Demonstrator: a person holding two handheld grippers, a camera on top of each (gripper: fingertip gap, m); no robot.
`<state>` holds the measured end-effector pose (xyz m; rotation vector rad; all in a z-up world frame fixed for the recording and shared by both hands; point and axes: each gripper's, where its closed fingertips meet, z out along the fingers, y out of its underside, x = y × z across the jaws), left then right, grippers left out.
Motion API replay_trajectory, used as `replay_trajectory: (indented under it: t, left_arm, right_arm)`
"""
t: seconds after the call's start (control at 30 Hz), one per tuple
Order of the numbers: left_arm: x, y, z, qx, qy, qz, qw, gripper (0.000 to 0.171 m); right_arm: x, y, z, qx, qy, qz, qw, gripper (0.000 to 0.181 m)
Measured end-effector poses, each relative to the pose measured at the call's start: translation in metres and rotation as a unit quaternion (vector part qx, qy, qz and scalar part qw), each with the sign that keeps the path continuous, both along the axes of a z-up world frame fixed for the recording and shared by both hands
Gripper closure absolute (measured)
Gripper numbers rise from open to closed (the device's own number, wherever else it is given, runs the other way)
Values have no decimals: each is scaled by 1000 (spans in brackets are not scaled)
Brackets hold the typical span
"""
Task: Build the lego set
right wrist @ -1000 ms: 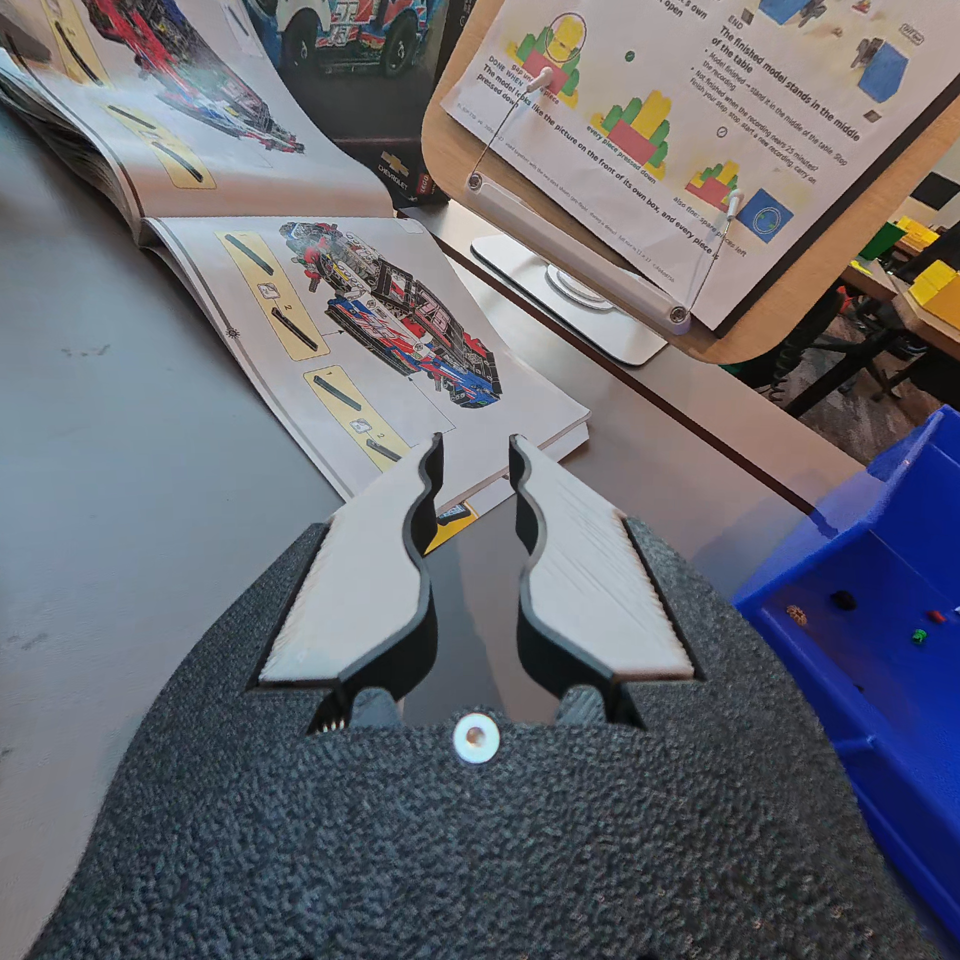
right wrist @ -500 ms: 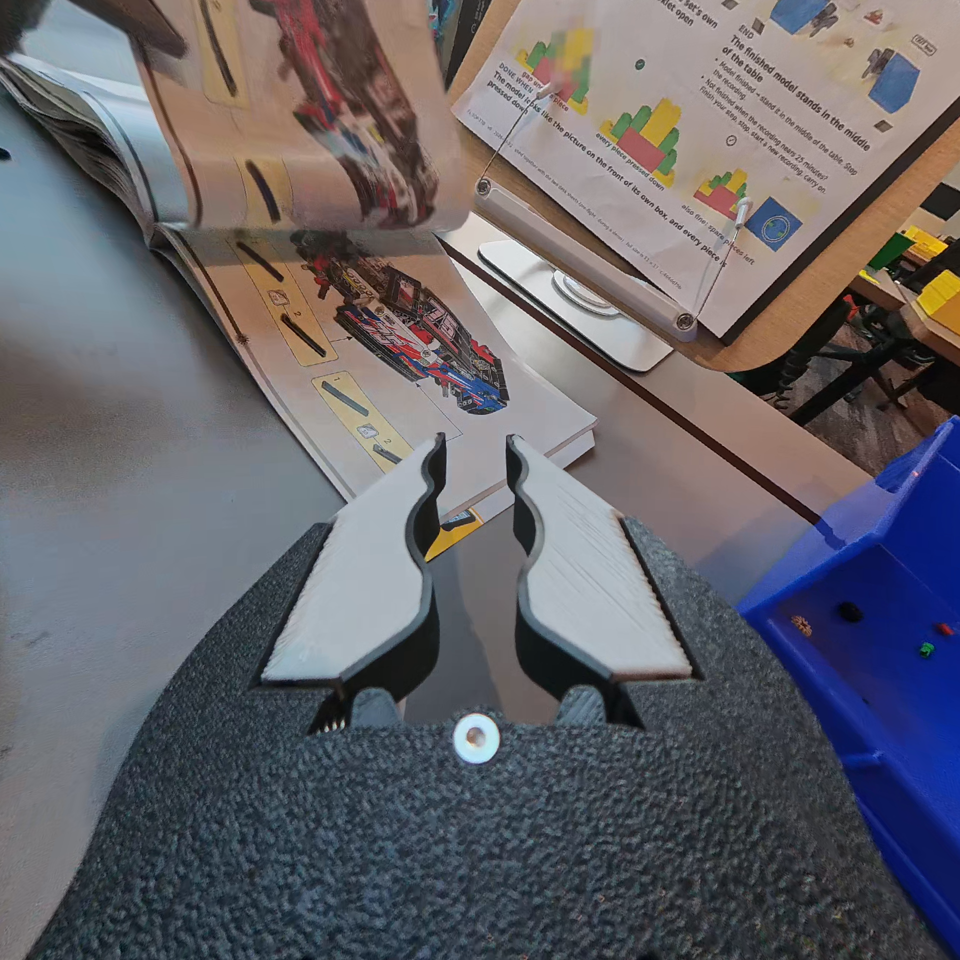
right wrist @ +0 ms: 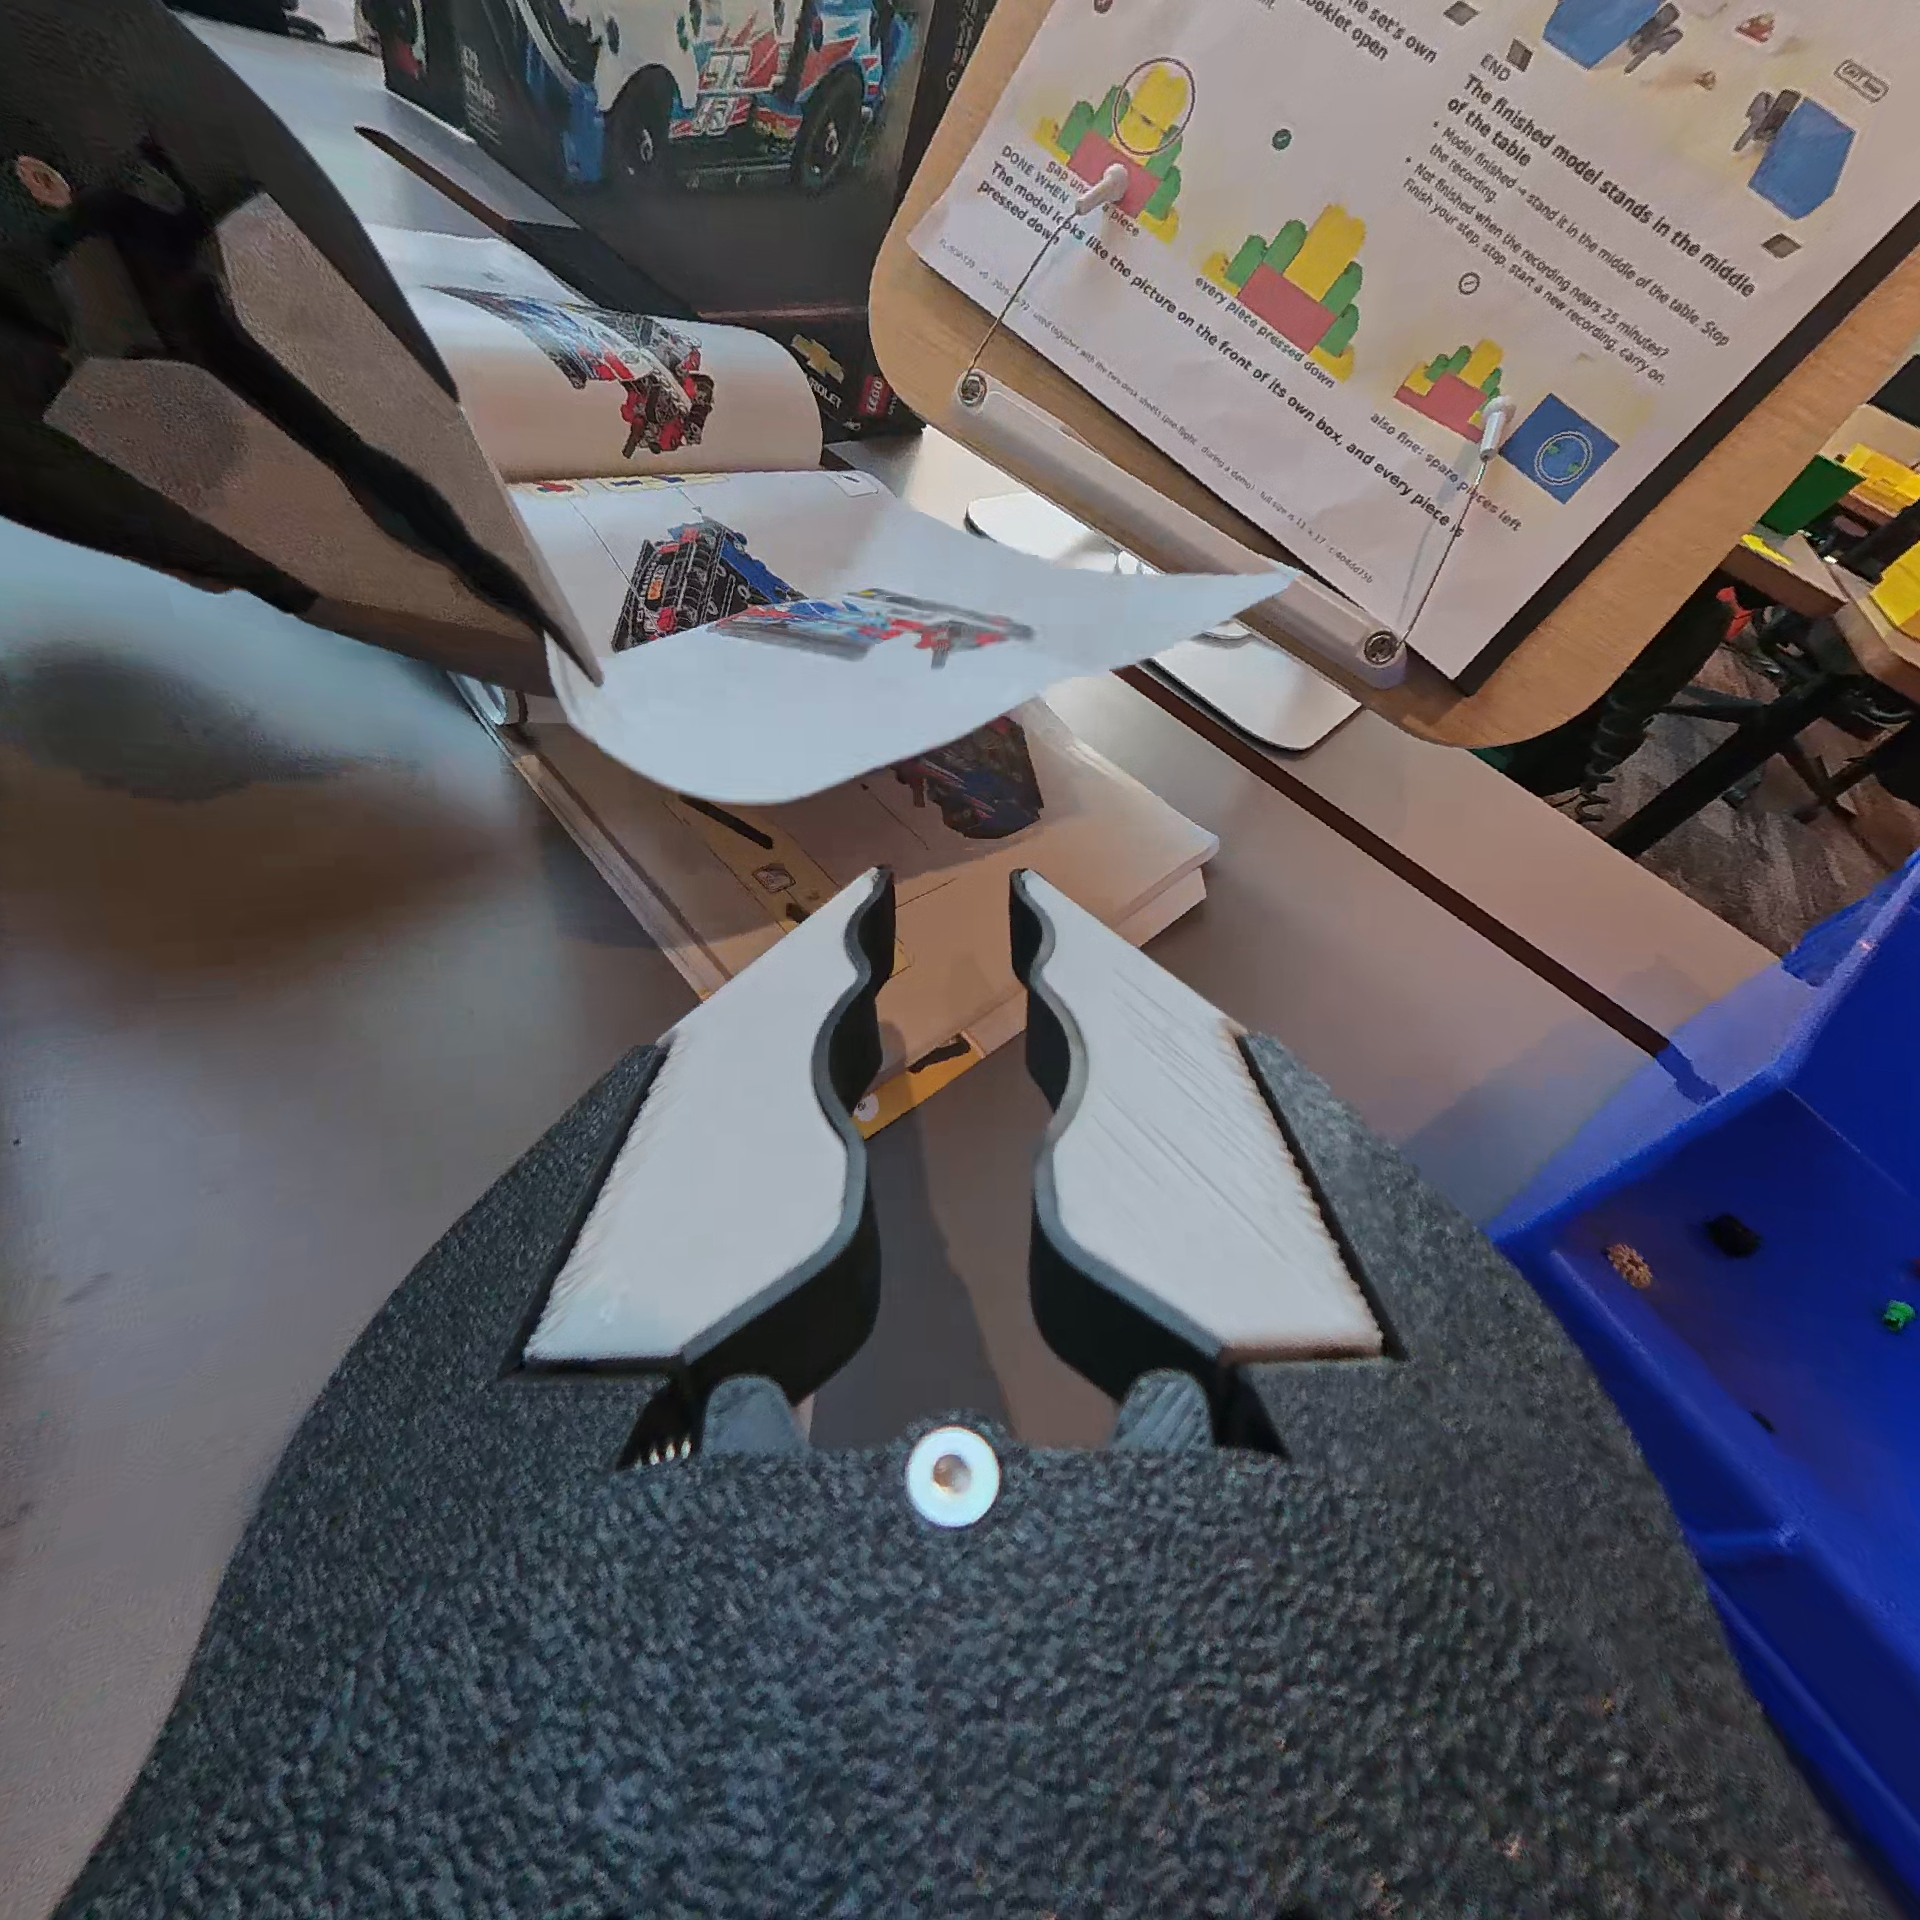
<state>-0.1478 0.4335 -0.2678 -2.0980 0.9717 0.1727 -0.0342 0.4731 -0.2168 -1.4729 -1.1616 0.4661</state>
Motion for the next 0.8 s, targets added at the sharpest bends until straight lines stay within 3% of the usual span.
replay_trajectory:
  t: [0.3, 0.57, 0.67, 0.8]
  left_arm:
    - [11, 9, -18, -37, 72, -13, 997, 171]
    - [24, 9, -16, -38, 43, -13, 998, 171]
    - [12, 15, 8, 15, 23, 13, 1000, 171]
    - [-39, 7, 68, 96, -86, 97, 987, 171]
  right_arm:
    - [0, 1, 3, -6, 12, 3, 1000, 161]
    - [2, 1, 7, -14, 30, 4, 999, 161]
    - [3, 2, 8, -14, 34, 3, 999, 161]
    - [3, 1, 8, -11, 35, 2, 999, 161]
